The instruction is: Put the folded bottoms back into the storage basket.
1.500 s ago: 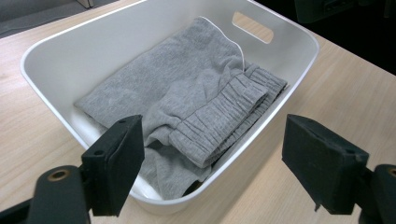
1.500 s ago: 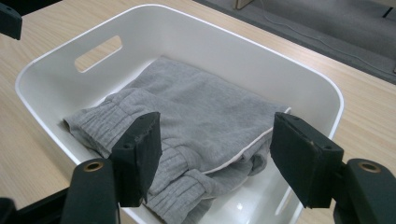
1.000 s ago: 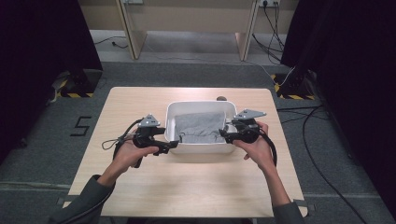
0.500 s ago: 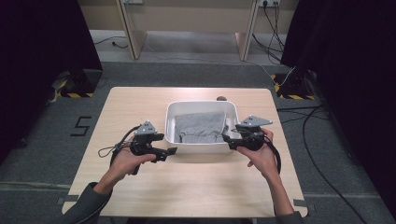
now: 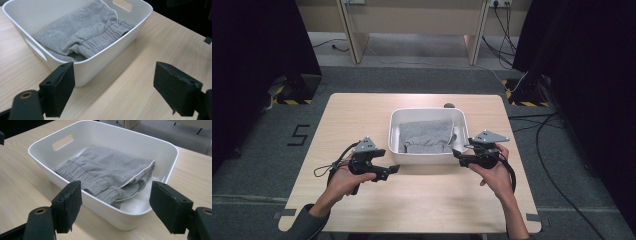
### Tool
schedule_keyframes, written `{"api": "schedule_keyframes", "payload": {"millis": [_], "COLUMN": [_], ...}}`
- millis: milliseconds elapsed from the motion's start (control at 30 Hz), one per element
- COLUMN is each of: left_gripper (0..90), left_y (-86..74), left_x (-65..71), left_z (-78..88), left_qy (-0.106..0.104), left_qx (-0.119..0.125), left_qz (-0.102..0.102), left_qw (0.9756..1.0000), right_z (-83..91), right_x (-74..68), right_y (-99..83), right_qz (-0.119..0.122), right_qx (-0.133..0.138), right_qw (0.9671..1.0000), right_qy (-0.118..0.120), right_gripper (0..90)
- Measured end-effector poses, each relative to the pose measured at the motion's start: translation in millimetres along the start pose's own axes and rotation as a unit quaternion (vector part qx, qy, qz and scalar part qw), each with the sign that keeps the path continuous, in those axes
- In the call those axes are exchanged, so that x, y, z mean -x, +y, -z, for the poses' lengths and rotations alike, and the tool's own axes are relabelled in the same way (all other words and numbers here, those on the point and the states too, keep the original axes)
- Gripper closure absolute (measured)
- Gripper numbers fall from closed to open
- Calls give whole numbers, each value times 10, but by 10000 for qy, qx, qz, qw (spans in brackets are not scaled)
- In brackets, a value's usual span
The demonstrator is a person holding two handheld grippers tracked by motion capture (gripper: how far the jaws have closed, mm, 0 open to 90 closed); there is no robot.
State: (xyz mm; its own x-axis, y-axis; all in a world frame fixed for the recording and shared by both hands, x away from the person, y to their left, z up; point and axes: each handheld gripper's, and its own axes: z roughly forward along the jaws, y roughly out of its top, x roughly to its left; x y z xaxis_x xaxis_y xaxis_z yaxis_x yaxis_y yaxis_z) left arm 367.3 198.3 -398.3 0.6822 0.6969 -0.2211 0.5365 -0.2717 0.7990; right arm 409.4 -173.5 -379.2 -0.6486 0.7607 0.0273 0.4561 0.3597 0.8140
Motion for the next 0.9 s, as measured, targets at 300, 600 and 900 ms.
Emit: {"api": "schedule_keyframes", "payload": {"millis": [300, 600, 900], "left_gripper": [148, 147, 147], "left_y": [-157, -302, -396], "left_x": [-18, 1, 22], "left_z": [33, 44, 49], "left_qy": [-17, -70, 50], "left_qx": [90, 80, 16], "left_qz": [53, 59, -22], "left_qw": [9999, 9999, 10000], "right_z": [46, 90, 138], "right_x": [-51, -132, -122], "right_y": [-121, -253, -389], "right_qz": [-107, -84, -162], "right_qx": [78, 185, 167], "right_qw": [9999, 9996, 9995], "right_qy": [-41, -180, -192], "right_gripper": [255, 253, 251]}}
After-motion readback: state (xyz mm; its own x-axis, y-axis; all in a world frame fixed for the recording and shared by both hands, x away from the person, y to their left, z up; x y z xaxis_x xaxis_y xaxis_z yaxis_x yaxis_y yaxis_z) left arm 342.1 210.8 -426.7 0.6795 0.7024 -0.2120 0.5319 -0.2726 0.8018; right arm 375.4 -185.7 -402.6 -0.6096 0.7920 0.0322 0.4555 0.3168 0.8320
